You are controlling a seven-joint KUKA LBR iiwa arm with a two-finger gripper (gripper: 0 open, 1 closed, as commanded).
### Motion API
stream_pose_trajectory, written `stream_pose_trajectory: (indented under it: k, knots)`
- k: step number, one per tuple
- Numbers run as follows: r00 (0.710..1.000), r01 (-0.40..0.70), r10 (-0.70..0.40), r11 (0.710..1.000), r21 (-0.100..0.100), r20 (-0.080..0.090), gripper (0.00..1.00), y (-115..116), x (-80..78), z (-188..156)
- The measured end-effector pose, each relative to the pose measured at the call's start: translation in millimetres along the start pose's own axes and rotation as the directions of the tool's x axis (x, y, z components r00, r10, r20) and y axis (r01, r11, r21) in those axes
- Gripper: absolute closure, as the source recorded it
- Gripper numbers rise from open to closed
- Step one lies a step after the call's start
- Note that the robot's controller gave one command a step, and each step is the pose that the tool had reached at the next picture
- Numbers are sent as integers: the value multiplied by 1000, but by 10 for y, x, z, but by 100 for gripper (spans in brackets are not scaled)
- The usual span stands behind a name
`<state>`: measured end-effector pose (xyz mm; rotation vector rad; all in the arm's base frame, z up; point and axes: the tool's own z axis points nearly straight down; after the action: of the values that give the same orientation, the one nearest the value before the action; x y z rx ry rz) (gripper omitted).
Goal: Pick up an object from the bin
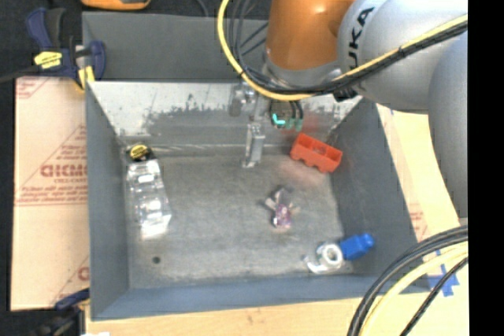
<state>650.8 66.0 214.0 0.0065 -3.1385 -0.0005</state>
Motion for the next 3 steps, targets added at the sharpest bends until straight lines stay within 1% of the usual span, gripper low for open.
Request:
stream_pose_trajectory:
  k: [1,2,3]
  knots:
    - [999,52,-52,999,0,-2,0,456,281,968]
    - [991,133,-133,991,-1,3,0,1429,920,1093]
    - [936,353,-353,936,11,5,0,1408,750,1242]
